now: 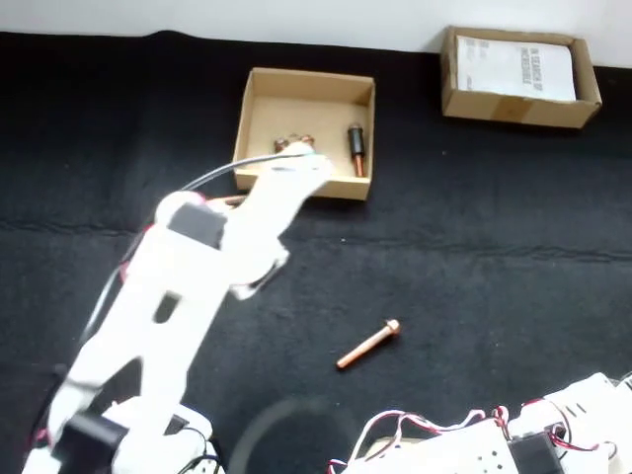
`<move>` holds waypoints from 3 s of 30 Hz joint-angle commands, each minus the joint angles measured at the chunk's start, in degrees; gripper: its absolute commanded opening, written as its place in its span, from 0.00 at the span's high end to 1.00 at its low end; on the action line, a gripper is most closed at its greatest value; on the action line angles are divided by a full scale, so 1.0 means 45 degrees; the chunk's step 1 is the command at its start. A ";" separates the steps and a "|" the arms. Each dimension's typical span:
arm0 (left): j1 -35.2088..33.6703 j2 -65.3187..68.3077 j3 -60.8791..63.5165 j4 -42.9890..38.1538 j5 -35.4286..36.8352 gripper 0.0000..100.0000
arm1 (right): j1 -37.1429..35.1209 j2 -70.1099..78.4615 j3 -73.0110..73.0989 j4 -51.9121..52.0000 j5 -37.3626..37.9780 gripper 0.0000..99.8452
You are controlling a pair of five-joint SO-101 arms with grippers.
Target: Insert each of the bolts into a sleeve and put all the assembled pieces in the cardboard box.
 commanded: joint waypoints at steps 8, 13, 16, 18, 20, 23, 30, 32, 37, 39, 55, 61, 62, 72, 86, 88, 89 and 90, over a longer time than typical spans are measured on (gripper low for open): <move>0.3429 0.3741 -0.3331 0.0098 -0.0078 0.89 | 0.1319 0.0147 0.2432 -0.3917 0.1016 0.99; 0.4073 0.5050 -0.3331 0.0059 0.0625 0.89 | 0.1416 0.0147 0.3155 -0.4757 0.1016 0.99; 0.4093 0.5695 -0.3565 -0.0020 0.1563 0.89 | 0.1319 0.0147 0.3175 -0.4757 0.1016 0.99; 0.4112 0.6144 -0.3937 -0.0020 0.2071 0.89 | 0.1280 0.0147 0.3175 -0.4757 0.1016 0.99; 0.4112 0.6574 -0.4444 -0.0020 0.2520 0.89 | 0.1065 0.0147 0.3175 -0.4757 0.1016 0.99; 0.4132 0.7219 -0.5206 0.0039 0.3438 0.89 | 0.0947 0.0166 0.3175 -0.4737 0.1016 0.99; 0.4679 0.7707 -0.6398 0.1153 0.4689 0.88 | 0.0537 0.0147 0.3429 -0.4737 0.0977 0.99; 0.4816 0.7726 -0.6554 0.1426 0.4708 0.88 | 0.0537 0.0147 0.3429 -0.4737 0.0977 0.99; 0.4991 0.7805 -0.6476 0.1524 0.4728 0.83 | 0.0537 0.0147 0.3429 -0.4737 0.0957 0.99; 0.4991 0.7805 -0.6476 0.1446 0.4728 0.83 | 0.0537 0.0147 0.3429 -0.4737 0.0957 0.99; 0.5226 1.0012 -0.6808 0.0567 0.4747 0.83 | 0.0537 0.0147 0.3448 -0.4737 0.0996 0.99; 0.5832 1.0012 -0.8020 0.1426 0.5216 0.83 | 0.0518 0.0147 0.3448 -0.4737 0.0996 0.99; 0.5968 1.0012 -0.8195 0.1543 0.5353 0.83 | 0.0440 0.0147 0.3448 -0.4737 0.0996 0.99; 0.6359 1.0168 -0.7531 0.0860 0.5665 0.83 | 0.0088 0.0147 0.3448 -0.4737 0.0977 0.99; 0.5988 1.1497 -0.7531 0.0703 0.5626 0.83 | 0.0049 0.0147 0.3194 -0.4737 0.0996 0.99; 0.5988 1.2063 -0.7980 0.0821 0.5626 0.83 | 0.0088 0.0147 0.2960 -0.4679 0.0957 0.99; 0.5968 1.2278 -0.8410 0.1094 0.5607 0.83 | 0.0107 0.0147 0.2823 -0.4562 0.0957 0.99; 0.5871 1.2513 -0.8957 0.1387 0.5607 0.83 | 0.0068 0.0147 0.2647 -0.4386 0.0957 0.99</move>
